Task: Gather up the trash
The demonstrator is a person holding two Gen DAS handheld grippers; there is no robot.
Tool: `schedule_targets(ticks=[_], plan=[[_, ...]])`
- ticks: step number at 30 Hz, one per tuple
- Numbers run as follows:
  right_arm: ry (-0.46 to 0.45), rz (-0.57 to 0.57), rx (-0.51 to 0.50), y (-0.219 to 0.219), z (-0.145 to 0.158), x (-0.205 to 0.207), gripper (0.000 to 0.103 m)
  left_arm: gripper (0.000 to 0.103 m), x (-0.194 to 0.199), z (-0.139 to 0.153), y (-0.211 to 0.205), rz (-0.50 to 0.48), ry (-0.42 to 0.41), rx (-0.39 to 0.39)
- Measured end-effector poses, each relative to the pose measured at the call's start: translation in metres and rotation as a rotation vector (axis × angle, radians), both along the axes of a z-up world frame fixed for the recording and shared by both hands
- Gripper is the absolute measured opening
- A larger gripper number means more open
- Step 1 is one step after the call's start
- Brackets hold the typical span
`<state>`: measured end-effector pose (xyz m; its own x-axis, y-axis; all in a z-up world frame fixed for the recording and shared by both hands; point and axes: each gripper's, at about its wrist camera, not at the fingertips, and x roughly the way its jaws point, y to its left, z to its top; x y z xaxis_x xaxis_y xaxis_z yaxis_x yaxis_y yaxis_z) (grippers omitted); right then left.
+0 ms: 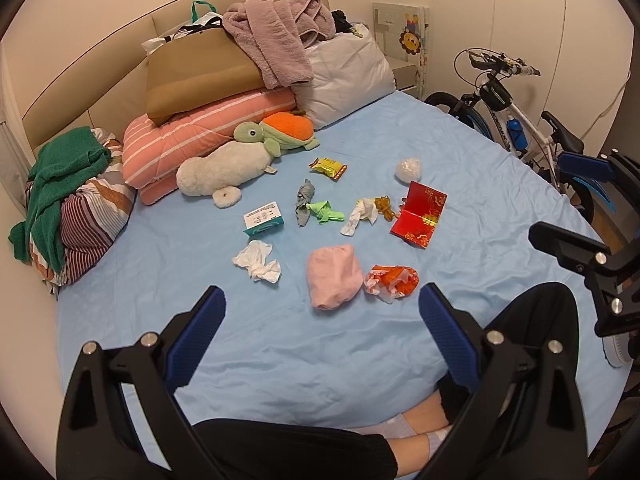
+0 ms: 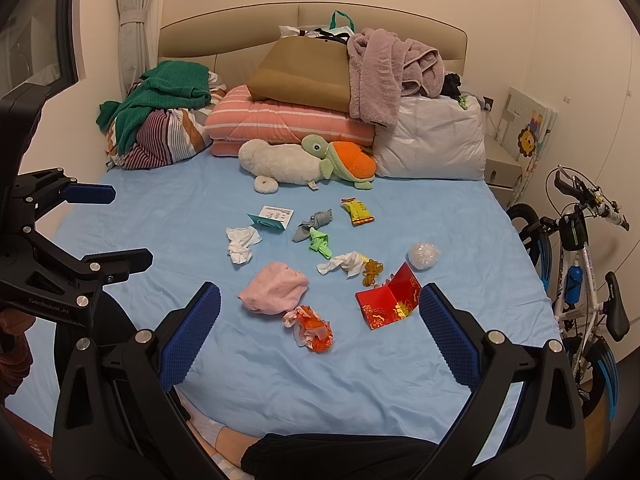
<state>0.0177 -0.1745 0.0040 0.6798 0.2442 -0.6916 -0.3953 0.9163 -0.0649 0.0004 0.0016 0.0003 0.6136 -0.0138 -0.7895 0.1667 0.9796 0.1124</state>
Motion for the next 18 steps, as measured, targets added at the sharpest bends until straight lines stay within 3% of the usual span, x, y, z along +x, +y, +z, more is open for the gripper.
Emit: schedule_targets(ticks=[11,18], plan=[[0.003,0.000,-0.002,0.002,-0.002,0.001,0.096,0.097,0.001,-0.003,0.003,0.003,0.003,-0.006],[-0.016,-0.033,-0.041,0.014,-0.033,0.011,0.096,0.097,0.011,-0.030,0.009,0.002,0.032,-0.011]])
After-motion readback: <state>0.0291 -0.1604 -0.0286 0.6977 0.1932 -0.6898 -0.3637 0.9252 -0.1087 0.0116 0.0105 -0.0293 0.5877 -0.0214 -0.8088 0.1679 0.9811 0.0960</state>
